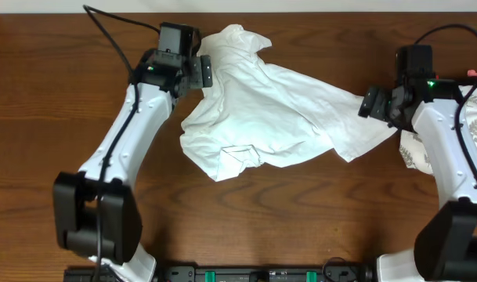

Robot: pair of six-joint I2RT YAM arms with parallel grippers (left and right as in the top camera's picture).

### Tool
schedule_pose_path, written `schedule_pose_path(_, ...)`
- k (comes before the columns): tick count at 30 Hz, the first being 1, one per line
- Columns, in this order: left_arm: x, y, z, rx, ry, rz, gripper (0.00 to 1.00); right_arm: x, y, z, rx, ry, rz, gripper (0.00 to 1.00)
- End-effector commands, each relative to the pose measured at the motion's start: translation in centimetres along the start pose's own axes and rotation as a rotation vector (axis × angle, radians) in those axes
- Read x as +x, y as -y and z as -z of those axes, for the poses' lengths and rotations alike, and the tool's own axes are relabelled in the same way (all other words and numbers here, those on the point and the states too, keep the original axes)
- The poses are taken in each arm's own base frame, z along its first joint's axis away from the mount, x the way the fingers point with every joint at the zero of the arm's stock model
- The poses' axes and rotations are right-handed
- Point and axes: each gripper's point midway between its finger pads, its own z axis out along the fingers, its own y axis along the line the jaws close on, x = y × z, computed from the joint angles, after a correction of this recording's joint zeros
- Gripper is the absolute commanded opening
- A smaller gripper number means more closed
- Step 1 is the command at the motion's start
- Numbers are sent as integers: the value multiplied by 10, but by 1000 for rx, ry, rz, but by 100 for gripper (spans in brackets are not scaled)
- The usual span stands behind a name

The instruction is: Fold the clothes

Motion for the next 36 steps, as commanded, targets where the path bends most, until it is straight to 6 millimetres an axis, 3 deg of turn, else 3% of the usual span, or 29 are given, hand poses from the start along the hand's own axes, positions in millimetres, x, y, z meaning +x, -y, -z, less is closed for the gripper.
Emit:
schedule_pose_path(1, 0, 21, 24, 125, -21, -18, 98, 17, -31, 15, -146, -47, 172, 99)
schedule_pose_path(4, 21, 30, 26, 160, -104, -34, 98, 51, -49, 17, -222, -148, 343, 93)
schedule_pose_path(7, 33, 28, 28, 149, -151, -42, 98, 79, -60, 11, -232, -208, 468, 76)
schedule_pose_path(10, 38, 27, 28, 143, -172, -43, 98, 94, -61, -4, -156, -204, 536, 76)
schedule_pose_path(13, 39, 26, 28, 143, -175, -43, 98, 95, -52, -21, -24, -153, 515, 79)
schedule_pose_path(24, 39, 26, 28, 143, -175, -43, 98, 102, -63, -62, -51, -28, 573, 72)
schedule_pose_path(32, 39, 26, 28, 143, -175, -43, 98, 90, -74, -71, -80, 70, 604, 61)
schedule_pose_path(36, 39, 26, 28, 143, -175, -43, 98, 86, -78, -74, -85, 89, 598, 61)
